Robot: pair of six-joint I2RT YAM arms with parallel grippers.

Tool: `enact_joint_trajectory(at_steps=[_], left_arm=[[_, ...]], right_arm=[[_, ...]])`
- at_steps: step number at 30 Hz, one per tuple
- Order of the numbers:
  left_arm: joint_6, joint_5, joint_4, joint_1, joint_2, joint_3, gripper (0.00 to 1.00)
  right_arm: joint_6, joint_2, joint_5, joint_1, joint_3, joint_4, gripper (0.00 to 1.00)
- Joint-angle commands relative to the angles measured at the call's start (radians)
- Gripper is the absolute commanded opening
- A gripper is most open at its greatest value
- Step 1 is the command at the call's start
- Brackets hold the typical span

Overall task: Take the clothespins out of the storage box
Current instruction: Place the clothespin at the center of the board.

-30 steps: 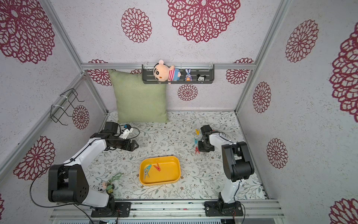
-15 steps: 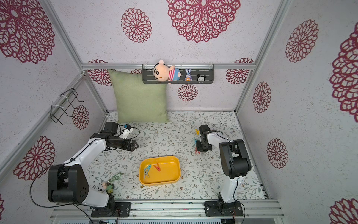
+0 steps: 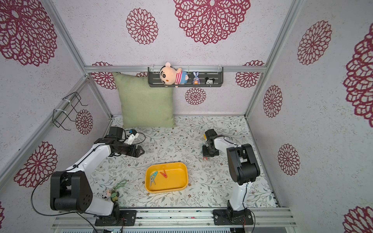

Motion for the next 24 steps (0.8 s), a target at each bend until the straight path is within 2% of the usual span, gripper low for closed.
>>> enact_joint_trajectory(at_steps=[1,24], left_arm=[[0.001,0.012,0.007,0.007,-0.021,-0.003,0.94],[0.0,0.009,0.005,0.007,-0.023,-0.004,0.94]], right_arm=[[0.008,0.005,0.014,0.005,0.006,-0.021,0.0],[-0.035,0.028,0.055,0.0,0.017,-0.031,0.0]])
